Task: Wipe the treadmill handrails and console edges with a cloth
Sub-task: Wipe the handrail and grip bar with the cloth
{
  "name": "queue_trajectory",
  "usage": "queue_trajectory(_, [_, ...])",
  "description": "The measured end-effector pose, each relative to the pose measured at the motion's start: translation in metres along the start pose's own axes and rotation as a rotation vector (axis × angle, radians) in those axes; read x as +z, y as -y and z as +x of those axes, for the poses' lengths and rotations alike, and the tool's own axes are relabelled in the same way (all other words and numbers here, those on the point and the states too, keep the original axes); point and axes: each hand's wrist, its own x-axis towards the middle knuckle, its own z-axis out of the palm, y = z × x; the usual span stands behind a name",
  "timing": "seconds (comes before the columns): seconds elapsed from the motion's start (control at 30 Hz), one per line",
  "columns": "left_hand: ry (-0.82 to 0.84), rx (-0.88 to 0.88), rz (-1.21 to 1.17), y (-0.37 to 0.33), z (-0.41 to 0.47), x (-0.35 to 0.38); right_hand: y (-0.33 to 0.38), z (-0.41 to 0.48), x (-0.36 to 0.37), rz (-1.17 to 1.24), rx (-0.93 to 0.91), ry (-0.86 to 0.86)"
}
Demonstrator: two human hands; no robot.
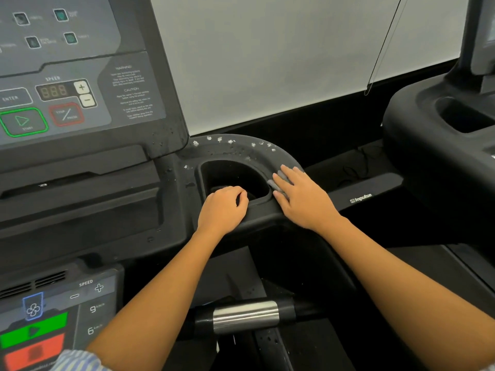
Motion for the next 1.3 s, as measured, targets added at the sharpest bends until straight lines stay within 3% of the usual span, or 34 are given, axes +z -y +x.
queue_trajectory(0.13, [-0.002,0.007,-0.020,0.000,-0.001,-0.002,-0.005,-0.010,0.004,0.041,0.059,-0.079])
queue_trajectory(0.27, [0.004,0.018,-0.036,-0.001,0.000,-0.003,-0.004,0.005,0.002,0.080,0.167,-0.018])
queue_trajectory(0.6, [-0.009,0.006,-0.125,0.003,0.001,-0.004,-0.003,0.026,0.008,0.081,0.236,0.038])
queue_trajectory(0.7, [0.048,0.002,-0.216,0.006,0.007,-0.008,-0.006,0.032,0.006,0.321,0.282,-0.011])
queue_trajectory(0.8, [0.072,0.017,-0.257,0.012,0.018,-0.016,-0.005,0.037,-0.006,0.583,0.367,-0.175])
queue_trajectory(0.9, [0.044,0.005,-0.238,0.024,0.034,-0.025,-0.004,0.046,-0.009,0.698,0.440,-0.287])
queue_trajectory(1.0, [0.033,0.007,-0.200,0.033,0.045,-0.027,-0.007,0.059,0.000,0.629,0.409,-0.271])
queue_trajectory(1.17, [0.052,0.065,-0.070,0.039,0.049,-0.018,-0.018,0.084,0.018,0.318,0.323,-0.021])
queue_trajectory(1.3, [0.032,0.134,-0.002,0.042,0.045,-0.012,-0.017,0.111,0.017,0.226,0.284,0.100])
